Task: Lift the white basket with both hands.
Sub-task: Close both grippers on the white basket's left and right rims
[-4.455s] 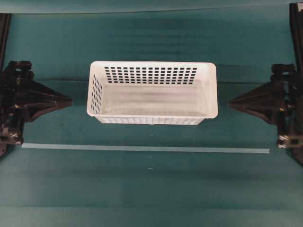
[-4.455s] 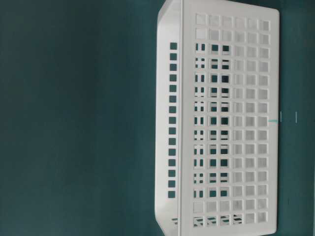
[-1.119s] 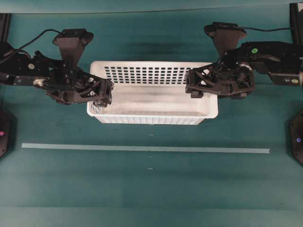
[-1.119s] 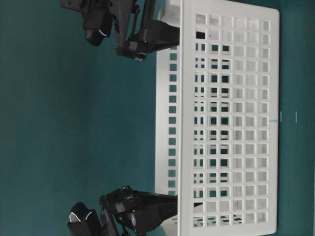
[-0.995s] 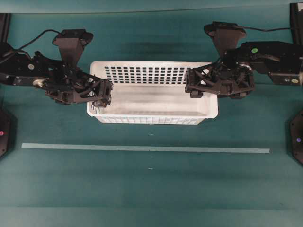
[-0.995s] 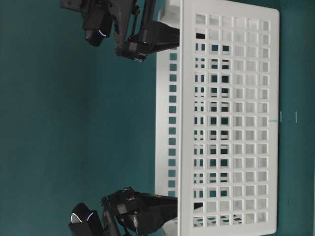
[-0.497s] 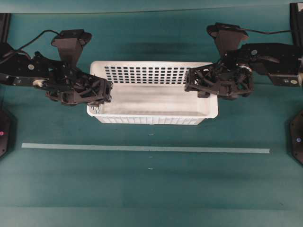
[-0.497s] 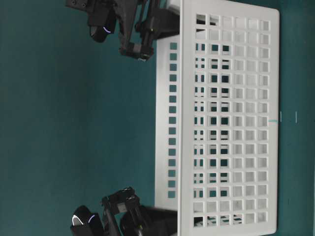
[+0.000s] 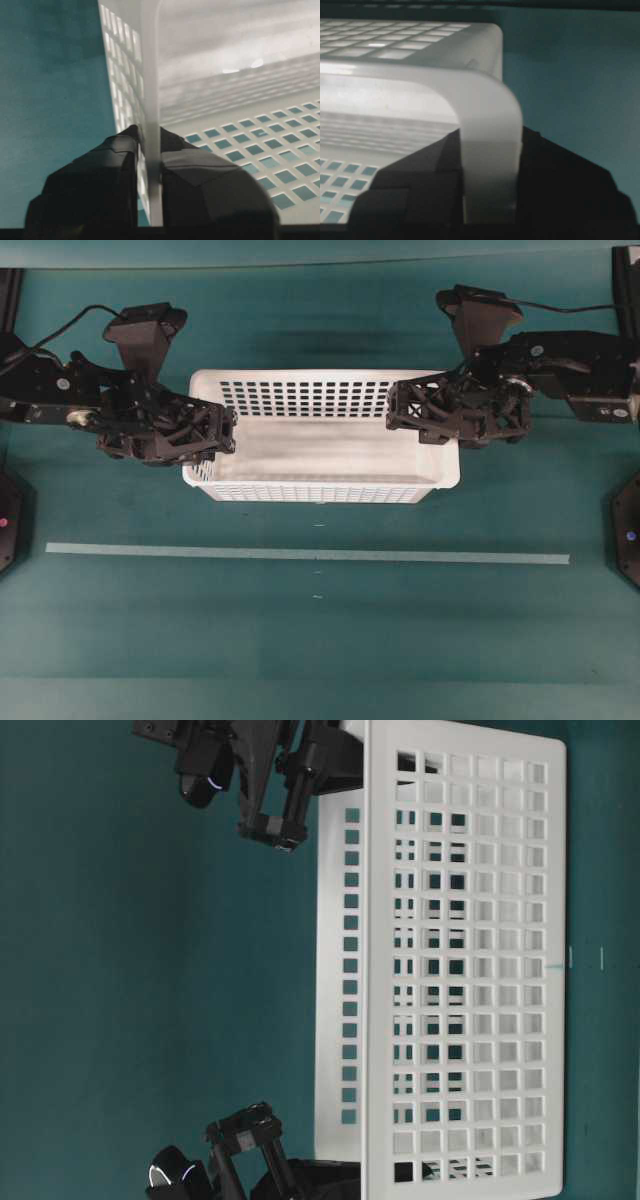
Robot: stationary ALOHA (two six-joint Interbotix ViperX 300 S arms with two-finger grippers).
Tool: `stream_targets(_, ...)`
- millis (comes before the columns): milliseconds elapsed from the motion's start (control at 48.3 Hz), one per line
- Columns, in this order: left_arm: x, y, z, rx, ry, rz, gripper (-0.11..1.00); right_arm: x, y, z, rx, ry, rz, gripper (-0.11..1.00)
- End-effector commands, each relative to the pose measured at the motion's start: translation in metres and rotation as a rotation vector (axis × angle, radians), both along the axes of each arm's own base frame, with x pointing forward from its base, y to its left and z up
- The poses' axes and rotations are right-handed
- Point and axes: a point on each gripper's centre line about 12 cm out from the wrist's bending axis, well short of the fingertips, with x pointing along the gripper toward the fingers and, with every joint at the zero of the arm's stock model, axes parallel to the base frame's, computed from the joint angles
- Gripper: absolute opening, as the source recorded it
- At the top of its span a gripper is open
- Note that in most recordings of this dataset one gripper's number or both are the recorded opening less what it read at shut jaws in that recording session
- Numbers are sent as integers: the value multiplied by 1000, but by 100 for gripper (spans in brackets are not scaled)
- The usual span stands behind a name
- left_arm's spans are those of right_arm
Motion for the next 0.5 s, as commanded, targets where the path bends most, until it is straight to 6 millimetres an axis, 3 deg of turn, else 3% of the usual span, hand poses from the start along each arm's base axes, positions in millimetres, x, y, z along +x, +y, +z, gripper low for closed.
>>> stream_targets(0, 0, 1, 2, 6, -6, -3, 3, 1, 1, -4, -2, 4, 9, 16)
stream_targets(311, 1, 1, 4, 7, -12, -4, 3, 1, 3, -1, 3, 2, 7, 16)
stream_targets(477, 3, 1, 15, 15, -42, -3, 3, -2, 4, 9, 4, 2, 9, 16)
